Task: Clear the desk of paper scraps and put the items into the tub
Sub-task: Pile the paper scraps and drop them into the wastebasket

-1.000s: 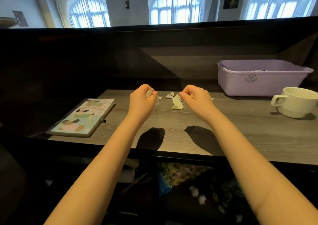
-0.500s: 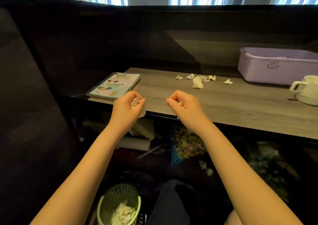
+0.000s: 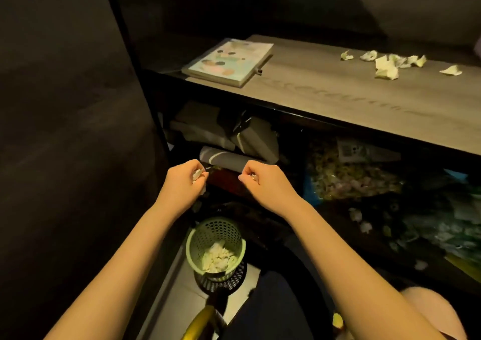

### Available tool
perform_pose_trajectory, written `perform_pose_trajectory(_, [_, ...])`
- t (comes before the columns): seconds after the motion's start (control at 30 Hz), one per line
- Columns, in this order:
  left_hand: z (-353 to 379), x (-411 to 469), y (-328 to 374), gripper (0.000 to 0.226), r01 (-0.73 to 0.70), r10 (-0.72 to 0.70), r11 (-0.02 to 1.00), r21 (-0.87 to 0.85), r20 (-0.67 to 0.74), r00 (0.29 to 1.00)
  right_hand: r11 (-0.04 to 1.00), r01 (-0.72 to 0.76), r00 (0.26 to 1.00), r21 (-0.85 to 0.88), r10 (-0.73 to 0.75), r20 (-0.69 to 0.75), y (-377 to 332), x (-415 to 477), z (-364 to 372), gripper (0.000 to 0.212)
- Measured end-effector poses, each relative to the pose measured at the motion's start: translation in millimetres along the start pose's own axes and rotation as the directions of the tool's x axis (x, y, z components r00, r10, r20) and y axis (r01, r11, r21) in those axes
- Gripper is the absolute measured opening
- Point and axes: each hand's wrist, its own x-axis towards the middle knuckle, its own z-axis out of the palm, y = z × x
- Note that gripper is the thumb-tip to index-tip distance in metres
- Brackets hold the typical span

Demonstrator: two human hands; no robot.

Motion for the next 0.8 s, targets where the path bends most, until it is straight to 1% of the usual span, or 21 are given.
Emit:
perform_pose_trajectory(0.1, [21,-4,-27,0.01,0.047,-0.048,0.999,0.02,0.056,0.997,0.999,-0.012,0.994,-0.045,0.017,0.104,15,6,32,0.013])
perform_pose_trajectory(0.2, [44,-4,-48,0.008,0.081,-0.088,0.995,0.062,0.12,0.989,0.99,0.017,0.97,-0.143,0.018,0.241,29,13,61,0.01])
perform_pose_trajectory(0.27, [61,-1,-62,0.009,0.109,-0.123,0.99,0.092,0.159,0.98,0.984,0.021,0.956,-0.175,0.031,0.293,40,21,77,0.01])
perform_pose_trajectory(0.37, [87,4,-83,0.015,0.138,-0.172,0.978,0.154,0.23,0.958,0.987,-0.032,0.943,-0.155,0.081,0.323,59,34,96,0.01])
perform_pose_trajectory(0.5, [128,9,-116,0.017,0.15,-0.229,0.958,0.243,0.337,0.913,0.986,-0.128,0.932,-0.107,0.156,0.326,83,49,113,0.012])
perform_pose_trajectory(0.67, [173,6,-150,0.022,0.217,-0.361,0.915,0.34,0.45,0.817,0.981,-0.18,0.913,-0.069,0.193,0.359,109,65,124,0.01])
perform_pose_trajectory(0.8, [200,5,-163,0.025,0.209,-0.392,0.902,0.379,0.513,0.763,0.966,-0.257,0.878,-0.019,0.241,0.414,125,74,128,0.008])
